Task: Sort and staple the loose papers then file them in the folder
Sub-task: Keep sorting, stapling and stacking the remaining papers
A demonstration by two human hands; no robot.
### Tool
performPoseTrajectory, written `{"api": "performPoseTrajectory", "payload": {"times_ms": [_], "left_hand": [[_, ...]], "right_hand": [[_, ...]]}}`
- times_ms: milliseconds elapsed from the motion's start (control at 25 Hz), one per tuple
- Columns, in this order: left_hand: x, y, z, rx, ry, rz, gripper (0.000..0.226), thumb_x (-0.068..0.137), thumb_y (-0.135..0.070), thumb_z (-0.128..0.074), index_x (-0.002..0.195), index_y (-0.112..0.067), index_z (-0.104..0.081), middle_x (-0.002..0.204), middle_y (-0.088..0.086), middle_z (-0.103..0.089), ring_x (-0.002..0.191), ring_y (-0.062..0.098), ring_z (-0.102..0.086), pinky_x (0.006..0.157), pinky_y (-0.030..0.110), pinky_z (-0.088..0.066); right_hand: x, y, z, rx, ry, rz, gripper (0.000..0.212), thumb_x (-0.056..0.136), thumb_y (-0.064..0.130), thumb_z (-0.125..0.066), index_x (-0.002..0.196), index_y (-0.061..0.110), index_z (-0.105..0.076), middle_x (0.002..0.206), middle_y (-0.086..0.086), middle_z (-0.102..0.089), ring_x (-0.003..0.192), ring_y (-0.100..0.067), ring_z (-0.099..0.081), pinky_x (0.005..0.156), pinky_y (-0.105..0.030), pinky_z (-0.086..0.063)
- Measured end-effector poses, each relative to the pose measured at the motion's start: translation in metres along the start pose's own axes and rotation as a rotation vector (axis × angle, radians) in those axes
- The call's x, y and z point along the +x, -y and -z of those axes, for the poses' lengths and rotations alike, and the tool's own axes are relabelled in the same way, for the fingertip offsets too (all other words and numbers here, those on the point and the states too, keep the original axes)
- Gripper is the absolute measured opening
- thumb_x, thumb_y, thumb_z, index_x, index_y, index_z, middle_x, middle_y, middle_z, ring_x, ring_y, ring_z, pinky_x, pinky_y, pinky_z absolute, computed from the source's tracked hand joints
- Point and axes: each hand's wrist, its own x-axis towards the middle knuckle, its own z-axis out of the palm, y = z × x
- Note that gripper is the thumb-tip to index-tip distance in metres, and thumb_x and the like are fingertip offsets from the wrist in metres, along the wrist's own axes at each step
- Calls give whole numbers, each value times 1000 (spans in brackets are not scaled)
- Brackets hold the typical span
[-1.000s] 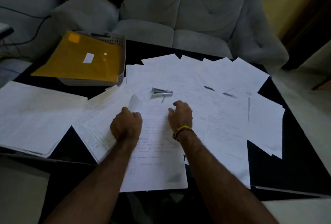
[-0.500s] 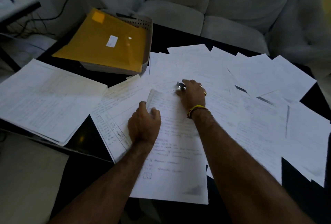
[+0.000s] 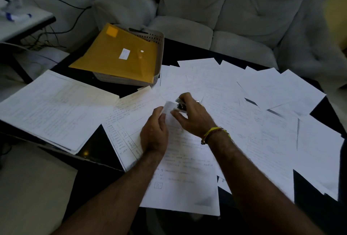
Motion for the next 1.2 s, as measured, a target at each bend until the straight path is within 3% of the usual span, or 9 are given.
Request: {"api": "performPoseTrajectory", "payload": {"times_ms": [200, 400, 520, 640, 800, 920, 1200], "left_hand": [[0, 5, -3, -85, 8, -88, 31, 100, -35, -46, 123, -17, -59, 111, -2, -69, 99, 15, -64, 80, 22, -47], [-4, 0, 2, -108, -1, -134, 56, 99, -51, -28, 121, -13, -61, 111, 3, -70, 99, 19, -66, 84, 31, -53], [-3, -3, 5, -128, -11, -121, 66, 95, -61, -21, 119, -14, -62, 107, 3, -70, 95, 17, -65, 82, 28, -52], [-3, -3, 6, -111, -7, -129, 61, 96, -58, -23, 118, -16, -62, 103, 0, -70, 89, 15, -64, 76, 33, -57], [-3, -6, 6, -104, -4, -137, 73, 93, -66, -14, 114, -15, -63, 98, 0, -70, 84, 14, -63, 72, 25, -52], [-4, -3, 4, -81, -27, -151, 63, 96, -60, -20, 112, -16, -63, 92, 0, -70, 78, 14, -64, 67, 24, -53], [-4, 2, -1, -40, 2, -118, 35, 99, -38, -42, 117, -16, -61, 98, 1, -71, 84, 16, -66, 75, 33, -58]], "right_hand": [[16, -3, 12, -330, 74, 182, 50, 84, 55, -61, 111, 15, -49, 104, -1, -60, 84, -20, -65, 75, -39, -50], [33, 6, 28, -573, 229, 350, 56, 80, 62, -63, 114, 18, -54, 104, -3, -60, 83, -24, -61, 78, -38, -47], [41, 8, 33, -662, 285, 439, 58, 77, 65, -65, 111, 19, -56, 99, -3, -60, 81, -24, -59, 77, -38, -46], [40, 6, 38, -702, 337, 442, 60, 74, 62, -69, 112, 18, -55, 100, -2, -60, 84, -23, -58, 80, -38, -42], [37, 8, 31, -660, 343, 456, 56, 75, 60, -70, 110, 18, -56, 96, -2, -60, 81, -23, -58, 77, -37, -42], [39, 12, 26, -636, 286, 472, 49, 78, 60, -66, 105, 20, -58, 92, 0, -61, 79, -22, -59, 75, -37, -44], [34, 10, 18, -567, 202, 409, 33, 85, 52, -63, 94, 20, -62, 84, 5, -64, 79, -21, -58, 74, -36, -38]]}}
